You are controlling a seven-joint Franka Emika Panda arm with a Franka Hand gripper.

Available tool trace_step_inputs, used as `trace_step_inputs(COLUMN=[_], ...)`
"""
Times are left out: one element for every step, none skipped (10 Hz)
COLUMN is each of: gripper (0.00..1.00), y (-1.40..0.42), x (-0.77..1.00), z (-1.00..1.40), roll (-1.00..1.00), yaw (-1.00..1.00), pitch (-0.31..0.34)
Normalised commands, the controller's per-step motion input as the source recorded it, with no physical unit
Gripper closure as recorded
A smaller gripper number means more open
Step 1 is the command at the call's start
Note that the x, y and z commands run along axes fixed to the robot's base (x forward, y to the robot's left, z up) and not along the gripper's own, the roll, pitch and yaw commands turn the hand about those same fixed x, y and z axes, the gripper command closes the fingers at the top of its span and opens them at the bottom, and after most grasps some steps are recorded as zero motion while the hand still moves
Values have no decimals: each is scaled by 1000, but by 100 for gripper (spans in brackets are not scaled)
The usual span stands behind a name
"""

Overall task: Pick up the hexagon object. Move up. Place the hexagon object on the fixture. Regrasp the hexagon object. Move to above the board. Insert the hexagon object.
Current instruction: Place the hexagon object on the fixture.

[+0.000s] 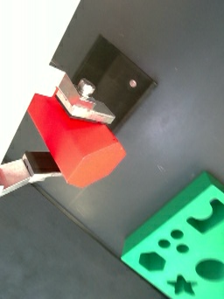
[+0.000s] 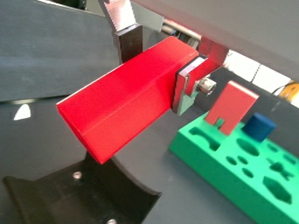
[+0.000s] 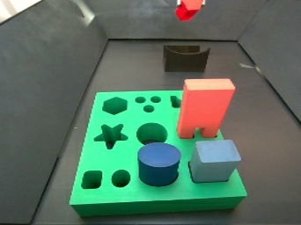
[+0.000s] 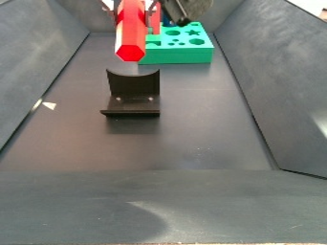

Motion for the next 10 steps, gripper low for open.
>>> trace_step_inputs(gripper=[100,100,100,100,100,100,100,100,100,100], y=[41,22,133,141,139,137,139,144,137,136], x=[52,65,127,135,148,156,162,169,183,190], z=[-9,-7,-1000,-1000,-1000,-1000,-1000,-1000,-1000,-1000], roll=[-399,-261,-1000,-1000,-938,-838,-619,-447,-257,-207], yaw=[-127,-105,-81,-103,-137,-154,-184,-201,-200,-195], pitch=[-2,0,218,212,227,212,161,115,68,45])
